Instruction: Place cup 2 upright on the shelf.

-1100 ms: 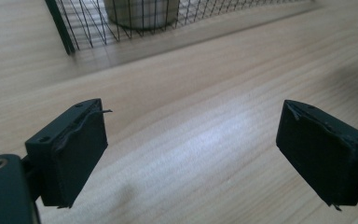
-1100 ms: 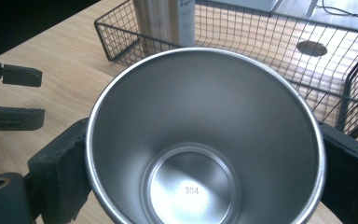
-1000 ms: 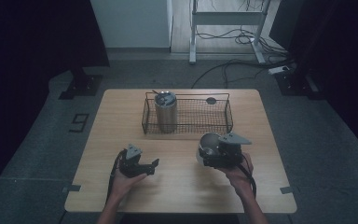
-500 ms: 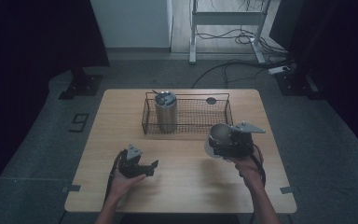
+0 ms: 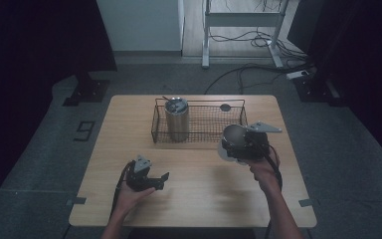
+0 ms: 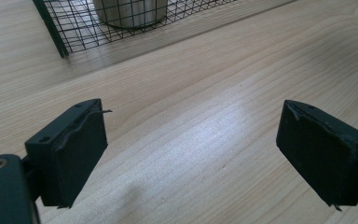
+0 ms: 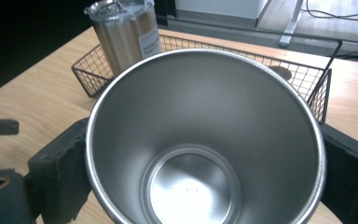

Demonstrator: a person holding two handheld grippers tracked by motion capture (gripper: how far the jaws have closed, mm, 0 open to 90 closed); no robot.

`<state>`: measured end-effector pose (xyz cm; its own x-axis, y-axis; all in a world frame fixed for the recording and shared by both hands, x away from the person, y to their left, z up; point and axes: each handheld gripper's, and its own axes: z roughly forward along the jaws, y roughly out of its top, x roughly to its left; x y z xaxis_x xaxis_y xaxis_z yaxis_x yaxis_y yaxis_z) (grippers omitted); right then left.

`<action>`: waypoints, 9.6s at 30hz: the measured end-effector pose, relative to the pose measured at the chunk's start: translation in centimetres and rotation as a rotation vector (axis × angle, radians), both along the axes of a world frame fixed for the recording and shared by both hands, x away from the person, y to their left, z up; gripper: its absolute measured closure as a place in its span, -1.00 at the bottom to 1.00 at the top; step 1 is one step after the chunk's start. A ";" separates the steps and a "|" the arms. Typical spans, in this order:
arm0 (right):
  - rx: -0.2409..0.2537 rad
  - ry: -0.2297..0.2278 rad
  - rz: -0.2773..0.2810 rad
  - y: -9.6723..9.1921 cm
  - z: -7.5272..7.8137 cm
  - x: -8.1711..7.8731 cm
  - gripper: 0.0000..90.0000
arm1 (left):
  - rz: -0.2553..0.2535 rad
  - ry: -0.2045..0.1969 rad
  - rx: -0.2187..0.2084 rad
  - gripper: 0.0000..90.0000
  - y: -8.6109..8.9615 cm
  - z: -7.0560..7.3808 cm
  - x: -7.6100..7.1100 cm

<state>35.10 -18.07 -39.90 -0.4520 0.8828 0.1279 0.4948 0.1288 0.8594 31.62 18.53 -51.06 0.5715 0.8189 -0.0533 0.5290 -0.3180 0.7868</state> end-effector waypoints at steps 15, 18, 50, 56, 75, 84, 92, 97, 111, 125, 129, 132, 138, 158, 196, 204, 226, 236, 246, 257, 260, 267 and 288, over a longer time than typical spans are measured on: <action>0.010 -0.013 -0.015 0.2 1.5 1.9 -0.86 | -0.018 0.023 0.025 -0.81 -0.6 -0.4 -0.2; 0.004 -0.012 -0.020 0.3 1.7 2.2 -0.86 | -0.019 0.024 0.025 -0.81 -0.6 -0.4 -0.2; 0.001 -0.006 -0.041 1.1 3.0 5.7 -0.86 | -0.031 0.044 0.060 -0.81 -1.5 -1.1 -0.2; -0.004 -0.005 -0.044 1.2 3.1 6.5 -0.86 | -0.029 0.045 0.062 -0.81 -1.5 -1.1 -0.2; -0.048 -0.003 -0.080 0.4 3.4 9.0 -0.86 | -0.028 0.059 0.072 -0.81 -1.5 -1.3 -0.2; -0.053 0.016 -0.094 0.0 2.9 10.4 -0.86 | -0.024 0.066 0.079 -0.81 -1.5 -1.4 -0.2; -0.062 0.019 -0.093 0.4 2.6 11.8 -0.86 | -0.025 0.075 0.087 -0.81 -1.5 -1.5 -0.1; -0.067 0.025 -0.093 0.7 2.4 12.7 -0.86 | -0.023 0.079 0.086 -0.81 -1.3 -1.5 -0.1; -0.086 0.035 -0.105 1.2 2.4 14.6 -0.86 | -0.018 0.084 0.089 -0.81 -1.0 -1.5 0.0; -0.089 0.039 -0.107 1.6 2.1 16.0 -0.86 | -0.020 0.085 0.073 -0.81 -0.9 -1.3 -0.1; -0.076 0.045 -0.101 1.7 1.8 16.4 -0.86 | -0.022 0.089 0.079 -0.81 -0.9 -1.5 0.0; -0.079 0.049 -0.100 1.9 1.5 16.8 -0.86 | -0.024 0.095 0.079 -0.81 -1.0 -1.6 0.0; -0.069 0.064 -0.107 1.8 0.5 17.8 -0.86 | -0.028 0.101 0.079 -0.81 -1.0 -1.7 0.0; -0.091 0.093 -0.111 2.5 -0.8 19.7 -0.86 | -0.031 0.119 0.091 -0.81 -1.0 -2.1 0.1; -0.116 0.150 -0.092 3.1 -4.4 19.2 -0.86 | -0.039 0.124 0.103 -0.81 -1.2 -2.3 0.0; -0.129 0.169 -0.088 3.1 -5.4 19.2 -0.86 | -0.040 0.122 0.104 -0.80 -1.4 -2.4 0.0; -0.196 0.201 -0.087 3.5 -6.9 19.2 -0.86 | -0.047 0.131 0.114 -0.80 -1.6 -2.6 0.0; -0.197 0.219 -0.082 3.0 -7.6 18.9 -0.86 | -0.051 0.133 0.113 -0.80 -1.7 -2.6 -0.1; -0.218 0.202 -0.098 3.4 -7.6 18.3 -0.89 | -0.057 0.134 0.118 -0.80 -1.7 -2.6 -0.1; -0.165 0.164 -0.110 3.1 -6.4 17.7 -0.94 | -0.058 0.134 0.119 -0.80 -1.7 -2.6 -0.1; -0.150 0.154 -0.112 2.9 -6.1 17.4 -0.91 | -0.058 0.133 0.119 -0.80 -1.8 -2.6 -0.1; -0.119 0.113 -0.120 2.5 -5.4 16.5 -0.86 | -0.051 0.113 0.113 -0.80 -1.9 -2.4 -0.3; -0.066 0.039 -0.122 -0.1 -4.0 11.9 -0.76 | -0.056 0.116 0.106 -0.80 -1.6 -2.1 -0.4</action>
<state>47.01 -18.18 -43.92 -0.3361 0.9382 0.0830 0.5434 0.1212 0.8307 31.22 16.89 -53.15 0.6115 0.7903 -0.0371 0.5937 -0.4274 0.6818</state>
